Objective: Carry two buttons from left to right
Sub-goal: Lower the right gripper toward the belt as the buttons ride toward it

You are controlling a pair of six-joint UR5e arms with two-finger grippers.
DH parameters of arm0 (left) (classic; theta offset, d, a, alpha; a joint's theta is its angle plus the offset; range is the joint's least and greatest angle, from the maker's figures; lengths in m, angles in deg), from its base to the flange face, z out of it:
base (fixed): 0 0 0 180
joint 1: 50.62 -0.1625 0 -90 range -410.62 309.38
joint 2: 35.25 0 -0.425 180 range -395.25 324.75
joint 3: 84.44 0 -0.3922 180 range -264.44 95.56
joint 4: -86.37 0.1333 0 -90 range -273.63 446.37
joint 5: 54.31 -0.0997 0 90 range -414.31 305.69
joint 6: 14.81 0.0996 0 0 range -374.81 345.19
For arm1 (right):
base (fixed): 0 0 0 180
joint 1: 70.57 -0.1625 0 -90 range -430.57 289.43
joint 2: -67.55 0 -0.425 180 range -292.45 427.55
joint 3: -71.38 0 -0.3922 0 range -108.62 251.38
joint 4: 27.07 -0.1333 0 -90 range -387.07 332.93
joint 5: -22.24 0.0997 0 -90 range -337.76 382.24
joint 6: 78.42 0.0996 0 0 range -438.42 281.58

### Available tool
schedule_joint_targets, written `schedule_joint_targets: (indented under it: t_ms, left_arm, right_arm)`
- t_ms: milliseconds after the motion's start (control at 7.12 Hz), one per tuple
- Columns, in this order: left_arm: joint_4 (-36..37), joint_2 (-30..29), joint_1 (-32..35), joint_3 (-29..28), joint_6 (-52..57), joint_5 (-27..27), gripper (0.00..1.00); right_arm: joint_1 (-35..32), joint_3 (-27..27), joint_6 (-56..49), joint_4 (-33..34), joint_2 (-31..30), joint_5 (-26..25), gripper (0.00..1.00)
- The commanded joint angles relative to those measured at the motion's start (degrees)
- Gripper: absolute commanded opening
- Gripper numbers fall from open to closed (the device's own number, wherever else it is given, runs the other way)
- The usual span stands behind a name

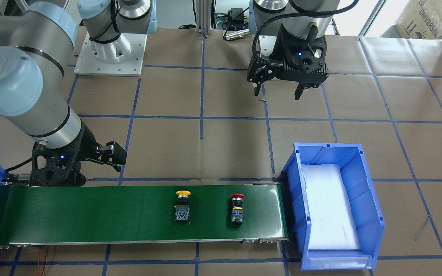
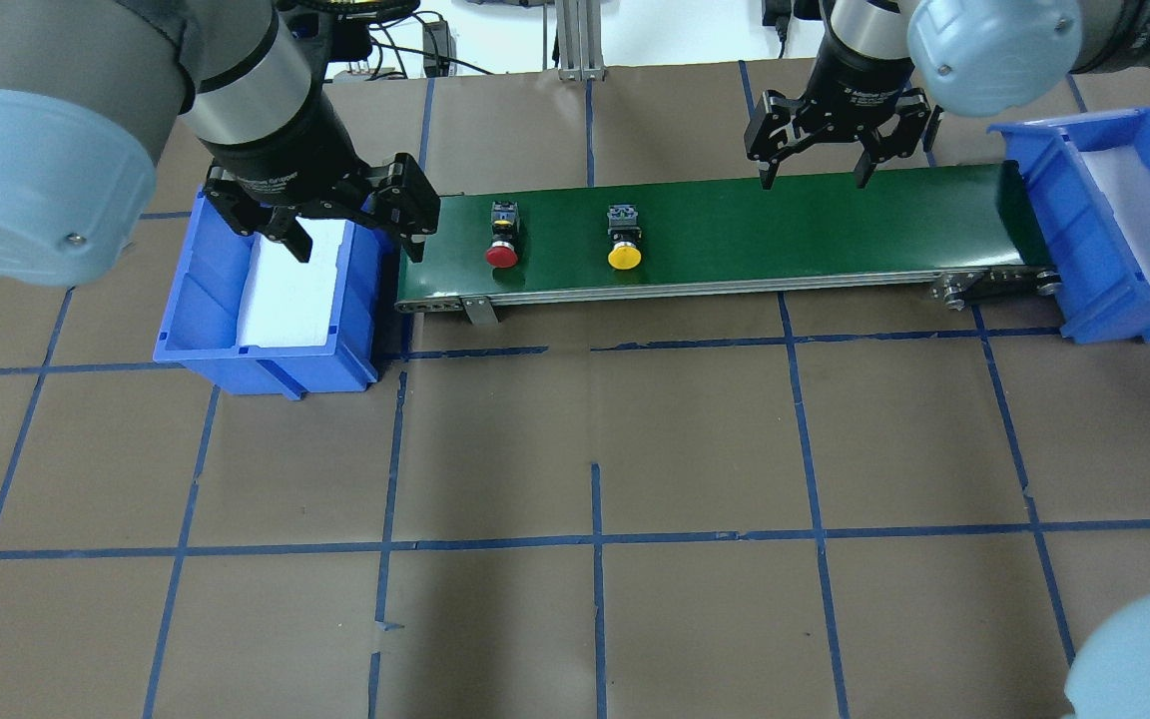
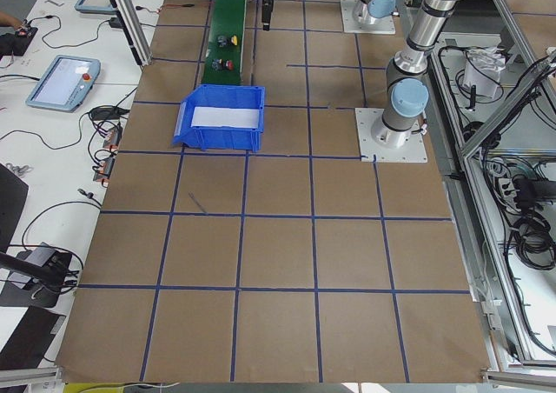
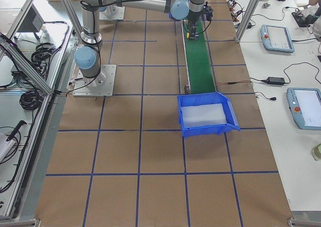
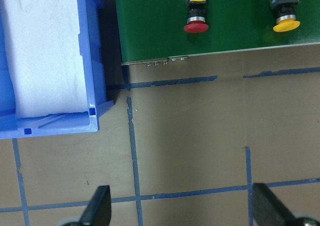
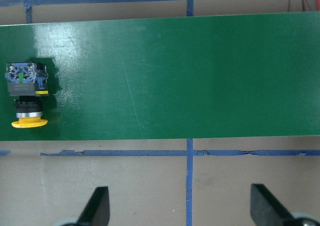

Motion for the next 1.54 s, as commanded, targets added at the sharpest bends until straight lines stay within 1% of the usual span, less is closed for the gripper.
schedule_joint_targets:
  t_ms: [0,140,421,842,1404]
  left_arm:
    - [-0.1,1.2,0.0,0.8,0.1,-0.3,1.00]
    - [-0.1,1.2,-0.1,0.9,0.1,0.0,1.00]
    - [0.0,1.3,-0.1,1.3,0.0,-0.4,1.00]
    - [0.0,1.4,-0.8,1.4,0.4,-0.4,1.00]
    - [-0.1,0.6,-1.0,0.1,0.4,0.0,1.00]
  right_arm:
    - [0.0,-0.1,0.2,1.0,2.3,0.1,1.00]
    - [-0.1,-0.1,0.5,1.0,2.8,0.2,1.00]
    - [0.0,-1.0,0.4,6.2,4.3,0.2,1.00]
    - [0.0,-4.0,0.2,11.8,4.1,-0.4,1.00]
    - [0.0,-4.1,0.3,12.3,4.3,-0.3,1.00]
